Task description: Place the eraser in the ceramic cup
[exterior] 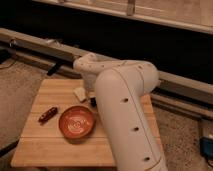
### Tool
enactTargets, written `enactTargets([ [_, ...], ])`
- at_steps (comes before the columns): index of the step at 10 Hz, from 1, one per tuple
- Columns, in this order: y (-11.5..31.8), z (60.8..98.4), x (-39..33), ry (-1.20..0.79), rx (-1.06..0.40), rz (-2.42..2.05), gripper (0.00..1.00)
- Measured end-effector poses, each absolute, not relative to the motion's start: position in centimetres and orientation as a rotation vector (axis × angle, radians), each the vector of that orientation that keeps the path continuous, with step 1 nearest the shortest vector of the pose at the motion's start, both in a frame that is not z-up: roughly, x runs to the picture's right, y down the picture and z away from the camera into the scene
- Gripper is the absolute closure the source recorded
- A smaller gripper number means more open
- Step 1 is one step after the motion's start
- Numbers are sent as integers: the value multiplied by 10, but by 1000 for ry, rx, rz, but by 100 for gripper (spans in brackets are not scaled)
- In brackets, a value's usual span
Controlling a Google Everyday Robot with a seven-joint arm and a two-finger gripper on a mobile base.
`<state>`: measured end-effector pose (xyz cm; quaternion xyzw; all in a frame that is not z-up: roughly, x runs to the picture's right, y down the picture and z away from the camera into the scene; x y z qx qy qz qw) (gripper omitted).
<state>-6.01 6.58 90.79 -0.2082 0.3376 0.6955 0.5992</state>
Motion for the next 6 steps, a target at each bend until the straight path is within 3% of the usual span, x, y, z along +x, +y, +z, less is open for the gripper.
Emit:
enactTargets([
  [6,60,933,-51,842,-475,1677,35],
])
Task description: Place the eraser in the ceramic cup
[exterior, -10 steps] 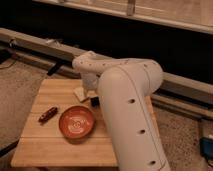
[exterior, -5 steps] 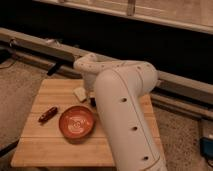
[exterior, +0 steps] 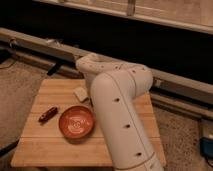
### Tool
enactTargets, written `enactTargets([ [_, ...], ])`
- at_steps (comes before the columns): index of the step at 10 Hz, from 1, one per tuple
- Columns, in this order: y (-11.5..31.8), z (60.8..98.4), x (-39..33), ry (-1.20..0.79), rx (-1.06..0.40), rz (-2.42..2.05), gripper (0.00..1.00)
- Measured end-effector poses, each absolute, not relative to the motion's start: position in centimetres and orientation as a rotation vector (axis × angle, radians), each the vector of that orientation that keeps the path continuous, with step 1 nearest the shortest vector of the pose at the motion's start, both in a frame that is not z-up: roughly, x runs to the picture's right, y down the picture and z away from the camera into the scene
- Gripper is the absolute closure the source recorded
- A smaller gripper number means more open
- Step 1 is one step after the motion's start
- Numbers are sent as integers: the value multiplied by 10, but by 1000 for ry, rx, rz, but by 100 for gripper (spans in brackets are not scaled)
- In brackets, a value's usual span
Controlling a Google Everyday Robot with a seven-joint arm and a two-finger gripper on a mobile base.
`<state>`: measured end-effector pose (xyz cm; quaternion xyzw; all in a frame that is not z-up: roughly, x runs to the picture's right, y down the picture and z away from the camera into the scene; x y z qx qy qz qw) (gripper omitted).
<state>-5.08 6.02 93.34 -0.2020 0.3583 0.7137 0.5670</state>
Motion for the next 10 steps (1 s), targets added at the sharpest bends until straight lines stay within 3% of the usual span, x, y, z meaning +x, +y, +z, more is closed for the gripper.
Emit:
enactTargets([
  [6,48,955,-34,869,-465,1786,35],
  [10,69,951,-41,884,-475,1792,35],
])
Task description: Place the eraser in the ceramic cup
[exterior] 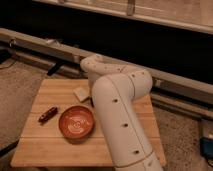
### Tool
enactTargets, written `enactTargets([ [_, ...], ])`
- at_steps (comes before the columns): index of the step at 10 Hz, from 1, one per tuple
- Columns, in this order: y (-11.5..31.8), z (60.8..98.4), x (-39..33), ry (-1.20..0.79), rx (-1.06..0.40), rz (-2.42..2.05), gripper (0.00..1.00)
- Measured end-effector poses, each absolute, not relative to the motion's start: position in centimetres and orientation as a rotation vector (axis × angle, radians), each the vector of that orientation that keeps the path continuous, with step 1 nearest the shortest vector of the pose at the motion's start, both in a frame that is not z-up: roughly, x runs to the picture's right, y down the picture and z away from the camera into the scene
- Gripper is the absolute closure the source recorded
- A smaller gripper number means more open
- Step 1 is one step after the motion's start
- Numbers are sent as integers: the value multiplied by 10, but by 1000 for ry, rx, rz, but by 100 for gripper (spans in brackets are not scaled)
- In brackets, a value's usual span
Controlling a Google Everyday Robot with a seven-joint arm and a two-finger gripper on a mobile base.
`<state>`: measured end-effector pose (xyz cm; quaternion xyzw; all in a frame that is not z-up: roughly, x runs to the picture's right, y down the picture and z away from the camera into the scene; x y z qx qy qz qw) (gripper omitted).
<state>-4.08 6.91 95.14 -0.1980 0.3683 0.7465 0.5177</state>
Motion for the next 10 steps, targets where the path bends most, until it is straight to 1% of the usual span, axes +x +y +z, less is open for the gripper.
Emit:
enactTargets([
  [4,92,928,-34,892,-489,1814,35],
  [6,102,924,-27,890,-501,1833,35],
  [10,116,941,-18,815,-569,1870,35],
])
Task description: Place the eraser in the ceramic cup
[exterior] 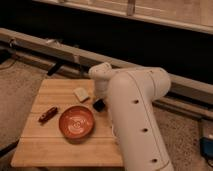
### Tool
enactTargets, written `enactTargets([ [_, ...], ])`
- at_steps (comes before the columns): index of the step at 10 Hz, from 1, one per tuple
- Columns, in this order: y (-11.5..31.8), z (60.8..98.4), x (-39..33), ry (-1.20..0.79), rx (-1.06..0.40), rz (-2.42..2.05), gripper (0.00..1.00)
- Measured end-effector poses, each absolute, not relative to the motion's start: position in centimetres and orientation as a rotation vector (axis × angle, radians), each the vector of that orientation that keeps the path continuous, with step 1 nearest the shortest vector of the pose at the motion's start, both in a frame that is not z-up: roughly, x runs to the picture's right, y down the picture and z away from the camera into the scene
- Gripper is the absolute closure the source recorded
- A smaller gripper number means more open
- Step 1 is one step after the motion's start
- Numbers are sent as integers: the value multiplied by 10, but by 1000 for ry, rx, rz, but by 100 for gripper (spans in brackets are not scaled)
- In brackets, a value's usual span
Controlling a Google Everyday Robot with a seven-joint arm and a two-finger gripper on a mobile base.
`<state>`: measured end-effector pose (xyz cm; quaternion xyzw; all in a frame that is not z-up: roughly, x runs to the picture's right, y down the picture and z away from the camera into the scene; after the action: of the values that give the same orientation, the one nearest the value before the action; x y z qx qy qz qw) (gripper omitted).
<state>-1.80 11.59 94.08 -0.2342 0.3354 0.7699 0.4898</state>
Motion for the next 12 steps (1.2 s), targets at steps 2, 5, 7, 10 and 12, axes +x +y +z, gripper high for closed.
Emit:
enactTargets([
  [2,113,938,-20,812,-566,1867,37],
  [5,111,938,-22,807,-568,1869,64],
  [7,112,937,-21,813,-567,1868,82],
  [10,111,936,-21,814,-566,1867,100],
  [12,111,936,-19,817,-565,1866,100],
])
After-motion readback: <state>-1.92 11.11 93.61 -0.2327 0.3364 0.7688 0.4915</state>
